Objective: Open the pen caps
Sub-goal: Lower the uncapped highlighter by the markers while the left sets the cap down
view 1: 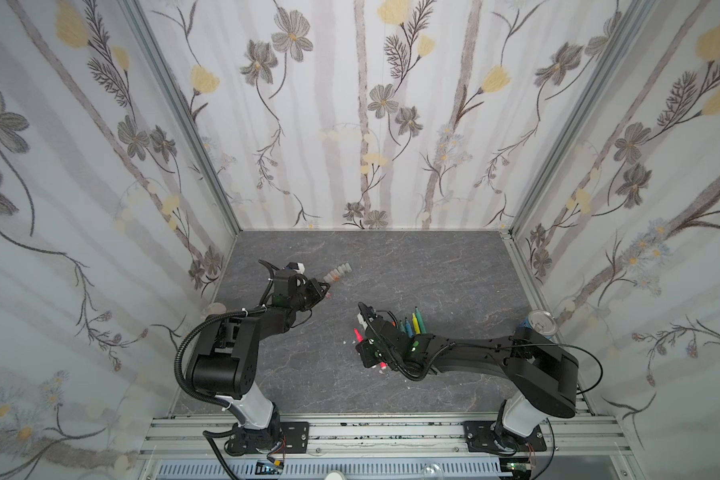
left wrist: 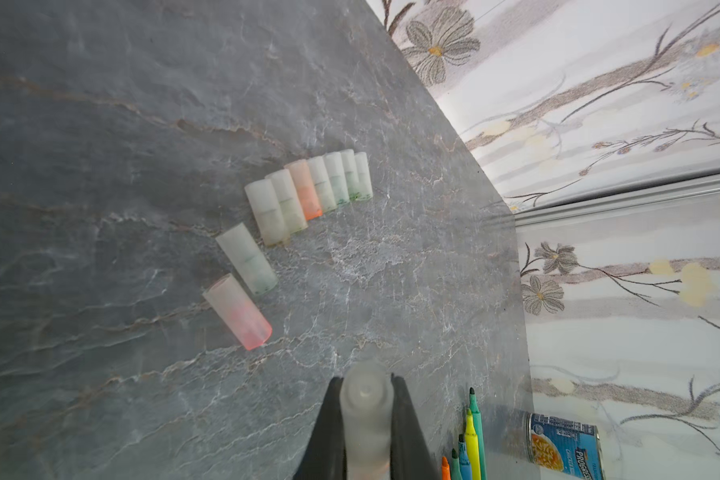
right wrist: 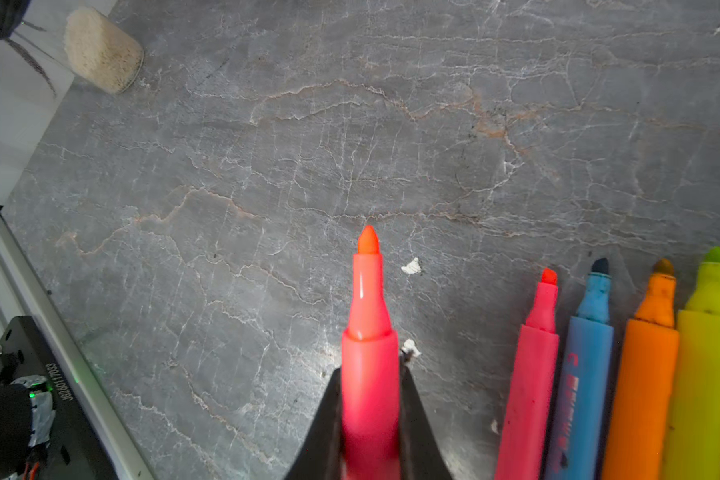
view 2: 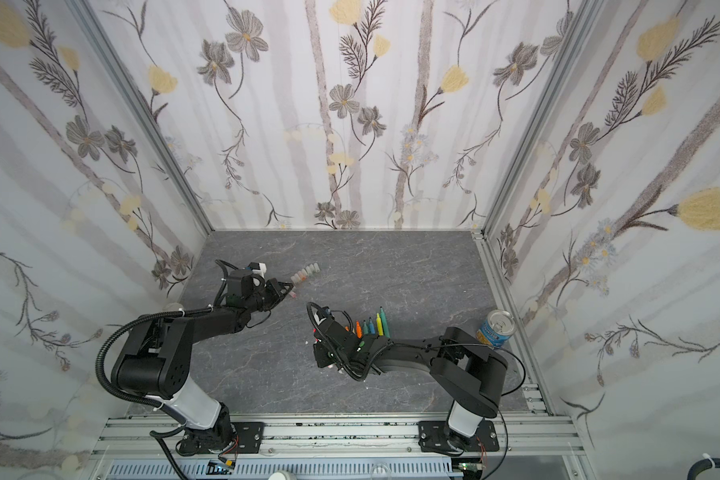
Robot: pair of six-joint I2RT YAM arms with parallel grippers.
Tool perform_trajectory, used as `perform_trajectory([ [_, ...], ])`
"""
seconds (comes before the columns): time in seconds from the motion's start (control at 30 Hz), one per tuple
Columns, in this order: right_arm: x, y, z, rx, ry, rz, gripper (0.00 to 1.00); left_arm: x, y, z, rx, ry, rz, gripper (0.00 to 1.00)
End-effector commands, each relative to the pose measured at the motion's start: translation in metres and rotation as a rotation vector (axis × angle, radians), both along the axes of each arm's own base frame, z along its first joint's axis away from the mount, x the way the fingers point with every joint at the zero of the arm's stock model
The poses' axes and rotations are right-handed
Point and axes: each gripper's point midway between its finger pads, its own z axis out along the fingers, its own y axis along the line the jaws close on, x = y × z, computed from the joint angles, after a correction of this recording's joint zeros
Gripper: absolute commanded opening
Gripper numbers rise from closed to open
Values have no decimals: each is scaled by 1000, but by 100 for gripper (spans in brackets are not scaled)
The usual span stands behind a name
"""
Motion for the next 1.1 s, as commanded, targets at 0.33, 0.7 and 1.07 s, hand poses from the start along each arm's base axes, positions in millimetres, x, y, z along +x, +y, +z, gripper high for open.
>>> perform_trajectory([
  [0.33,8,-10,-32,-165,-16,-118,6,-5,10,-38,-44,73,14,0],
  [0.7,10,-9,-38,-211,-23,-126,10,-14,10,-57,-76,109,19,0],
  [1.07,9,-11,-38,-223,-30,-134,14,-5,20,-61,-66,110,57,8],
])
